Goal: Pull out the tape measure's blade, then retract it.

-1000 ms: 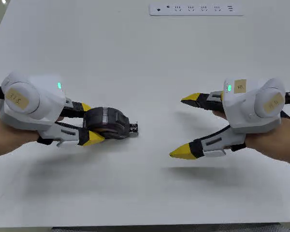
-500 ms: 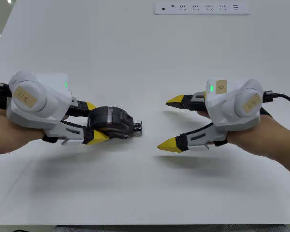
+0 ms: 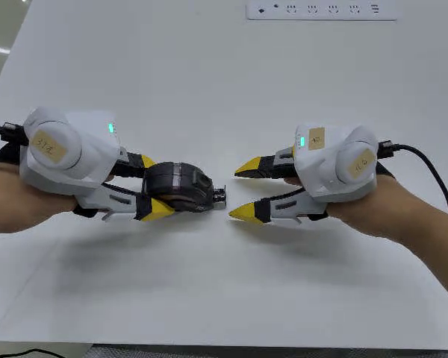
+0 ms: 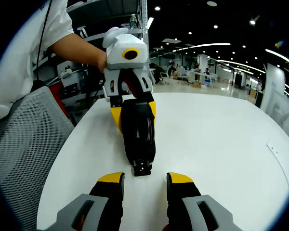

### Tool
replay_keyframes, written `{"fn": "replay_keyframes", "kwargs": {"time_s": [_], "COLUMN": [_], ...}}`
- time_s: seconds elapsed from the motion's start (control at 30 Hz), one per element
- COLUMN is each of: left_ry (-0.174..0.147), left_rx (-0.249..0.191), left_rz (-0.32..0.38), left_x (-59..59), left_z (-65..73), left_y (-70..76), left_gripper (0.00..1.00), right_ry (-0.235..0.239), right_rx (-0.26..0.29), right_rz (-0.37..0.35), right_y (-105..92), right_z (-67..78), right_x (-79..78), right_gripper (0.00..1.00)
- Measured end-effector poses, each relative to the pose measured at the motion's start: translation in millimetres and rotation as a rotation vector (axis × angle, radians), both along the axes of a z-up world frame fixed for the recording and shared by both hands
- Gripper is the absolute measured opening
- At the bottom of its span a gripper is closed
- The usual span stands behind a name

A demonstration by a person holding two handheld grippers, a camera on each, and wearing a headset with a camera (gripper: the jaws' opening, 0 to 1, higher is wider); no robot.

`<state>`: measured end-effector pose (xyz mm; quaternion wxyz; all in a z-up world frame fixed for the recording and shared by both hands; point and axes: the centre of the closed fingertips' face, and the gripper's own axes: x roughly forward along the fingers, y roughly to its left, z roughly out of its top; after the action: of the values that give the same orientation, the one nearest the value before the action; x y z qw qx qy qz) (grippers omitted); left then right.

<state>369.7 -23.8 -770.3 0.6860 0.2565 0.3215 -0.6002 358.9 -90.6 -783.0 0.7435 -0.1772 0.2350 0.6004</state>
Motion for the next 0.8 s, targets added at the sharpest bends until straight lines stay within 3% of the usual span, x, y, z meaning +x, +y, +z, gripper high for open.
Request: {"fn": "replay_keyframes", "kwargs": {"time_s": [0.2,0.3,0.8], "left_ry": [-0.006,-0.007,-0.012], "left_rx": [0.004,0.004,0.009], "left_rz": [-0.003,-0.003,-0.005], "left_x": [0.2,0.4,0.4], "left_z": [-0.2,-0.2,-0.3], "left_y": [0.0,0.0,-0.4], "left_gripper": [0.29,0.29,0.28], "right_ry": [-0.015,-0.012,-0.014], "right_rx": [0.0,-0.012,-0.017], "right_rz": [0.031,0.046,0.06], "right_y": [8.9,10.1,16.5], "right_z": [-1.1,-3.2,-9.6], "right_x": [0.7,0.4,0.1], "right_gripper": [0.26,0.17,0.14]}}
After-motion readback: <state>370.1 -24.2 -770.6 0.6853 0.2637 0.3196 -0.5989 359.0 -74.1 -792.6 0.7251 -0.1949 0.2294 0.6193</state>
